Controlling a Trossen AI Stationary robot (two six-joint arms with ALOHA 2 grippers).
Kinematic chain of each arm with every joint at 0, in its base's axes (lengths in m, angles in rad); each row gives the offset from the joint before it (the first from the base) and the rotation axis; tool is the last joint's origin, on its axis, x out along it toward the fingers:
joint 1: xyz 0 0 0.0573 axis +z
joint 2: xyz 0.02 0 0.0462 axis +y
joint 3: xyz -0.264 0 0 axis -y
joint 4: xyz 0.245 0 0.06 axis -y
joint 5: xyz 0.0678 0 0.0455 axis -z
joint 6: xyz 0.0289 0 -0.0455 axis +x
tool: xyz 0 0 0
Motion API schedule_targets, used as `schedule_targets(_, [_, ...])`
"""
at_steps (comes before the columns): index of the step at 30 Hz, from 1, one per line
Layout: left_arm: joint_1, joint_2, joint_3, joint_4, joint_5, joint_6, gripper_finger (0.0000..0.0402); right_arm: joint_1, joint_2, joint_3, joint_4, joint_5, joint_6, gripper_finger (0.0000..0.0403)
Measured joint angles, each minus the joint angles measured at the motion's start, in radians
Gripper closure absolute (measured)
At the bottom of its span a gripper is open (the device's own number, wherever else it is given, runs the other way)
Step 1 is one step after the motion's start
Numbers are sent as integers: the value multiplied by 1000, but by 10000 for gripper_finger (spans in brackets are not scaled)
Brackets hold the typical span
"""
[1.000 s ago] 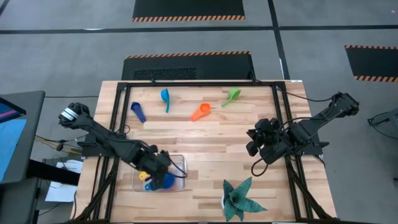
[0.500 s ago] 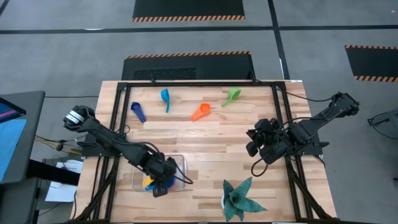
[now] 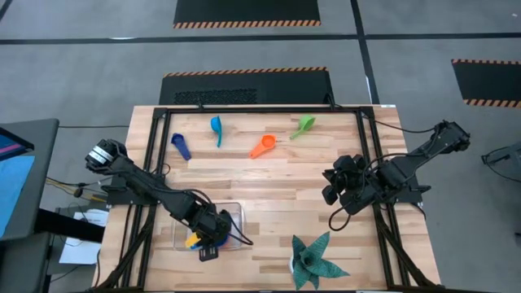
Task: Nest measuring cups in basket
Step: Stack the yellow measuring cup on top of the blue measuring cup in the transparent bin, then stack the green measuring cup on top of the yellow measuring cup in the transparent bin
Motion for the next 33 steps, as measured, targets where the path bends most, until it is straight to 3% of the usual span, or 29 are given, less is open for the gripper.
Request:
schedule_targets(7, [0, 0, 0, 15, 3, 31, 392, 0, 0, 0, -3, 0, 0, 326])
schedule_targets(22, [2, 14, 0, 27, 6, 28, 316, 0, 0, 0, 0, -52, 1, 326])
schedule_targets(33, [38, 10, 22, 3, -2, 32, 310, 1, 0, 0, 14, -52, 0, 326])
